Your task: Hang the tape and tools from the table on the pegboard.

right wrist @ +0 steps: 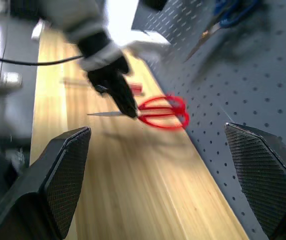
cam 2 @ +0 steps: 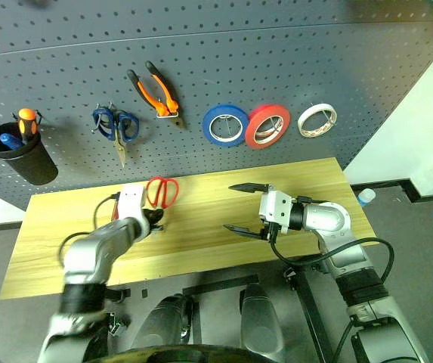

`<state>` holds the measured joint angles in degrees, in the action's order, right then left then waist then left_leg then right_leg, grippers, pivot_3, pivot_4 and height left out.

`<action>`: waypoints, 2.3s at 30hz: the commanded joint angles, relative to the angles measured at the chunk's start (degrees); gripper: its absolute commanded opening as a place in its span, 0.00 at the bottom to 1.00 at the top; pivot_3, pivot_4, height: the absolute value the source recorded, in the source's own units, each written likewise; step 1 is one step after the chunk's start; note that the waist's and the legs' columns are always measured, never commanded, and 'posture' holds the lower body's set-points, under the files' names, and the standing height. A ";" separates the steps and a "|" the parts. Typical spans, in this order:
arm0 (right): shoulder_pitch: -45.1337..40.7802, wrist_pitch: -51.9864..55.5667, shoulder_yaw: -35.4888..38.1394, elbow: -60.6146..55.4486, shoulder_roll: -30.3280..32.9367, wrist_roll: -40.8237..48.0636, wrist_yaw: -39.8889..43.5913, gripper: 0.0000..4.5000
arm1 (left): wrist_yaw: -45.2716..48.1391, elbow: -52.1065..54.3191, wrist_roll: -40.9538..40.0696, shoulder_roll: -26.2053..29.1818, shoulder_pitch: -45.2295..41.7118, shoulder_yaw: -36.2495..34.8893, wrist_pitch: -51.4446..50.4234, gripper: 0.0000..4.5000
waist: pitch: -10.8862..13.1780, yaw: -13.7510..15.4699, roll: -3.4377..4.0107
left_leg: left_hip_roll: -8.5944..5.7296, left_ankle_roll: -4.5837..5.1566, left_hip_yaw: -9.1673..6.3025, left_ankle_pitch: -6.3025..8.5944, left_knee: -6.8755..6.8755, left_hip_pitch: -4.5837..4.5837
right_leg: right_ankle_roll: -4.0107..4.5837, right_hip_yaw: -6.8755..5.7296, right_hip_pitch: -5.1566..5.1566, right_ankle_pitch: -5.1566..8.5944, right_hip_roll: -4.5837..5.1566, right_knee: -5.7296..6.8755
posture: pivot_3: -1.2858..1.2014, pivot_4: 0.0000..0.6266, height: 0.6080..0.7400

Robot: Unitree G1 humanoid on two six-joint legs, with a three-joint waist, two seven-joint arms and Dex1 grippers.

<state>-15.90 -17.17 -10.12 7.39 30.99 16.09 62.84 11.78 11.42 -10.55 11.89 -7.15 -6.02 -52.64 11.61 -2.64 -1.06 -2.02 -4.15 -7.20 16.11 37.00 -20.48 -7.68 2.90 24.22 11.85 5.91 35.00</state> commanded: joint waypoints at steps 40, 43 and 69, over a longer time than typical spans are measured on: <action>-6.12 22.00 6.13 -15.93 -5.60 15.96 0.10 1.00 | 19.85 -19.22 -3.25 16.46 -7.38 -9.70 52.45 0.40 | -1.44 1.48 -0.55 | 0.01 0.03 0.09 0.00 0.10 0.08 | 0.09 -0.01 -0.21 -0.16 -0.01 -0.18 | 0.50 0.11 1.00; -5.92 21.80 6.04 -15.89 -5.50 15.73 0.55 1.00 | 20.05 -20.43 -3.60 15.97 -7.46 -9.54 53.61 0.61 | -1.47 1.49 -0.55 | 0.01 0.03 0.09 0.00 0.10 0.08 | 0.06 -0.01 -0.21 -0.19 -0.01 -0.18 | 0.50 0.11 1.00; -0.60 25.06 4.42 -16.05 -3.11 13.81 5.71 1.00 | -1.49 -30.66 -4.65 13.38 -8.45 -9.22 8.78 1.00 | -1.57 1.10 -0.58 | 0.01 0.10 -0.09 0.03 0.14 0.59 | -0.19 -0.09 -0.74 -0.03 -0.03 -0.07 | 0.51 0.18 1.00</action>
<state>-16.18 9.00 -6.26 -7.53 28.07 29.82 68.53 10.60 -16.73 -16.52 24.27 -14.38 -15.50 -44.44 10.03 -1.54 -1.64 -2.01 -4.05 -7.28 16.15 37.13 -19.90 -7.87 2.80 23.50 11.82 5.87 34.93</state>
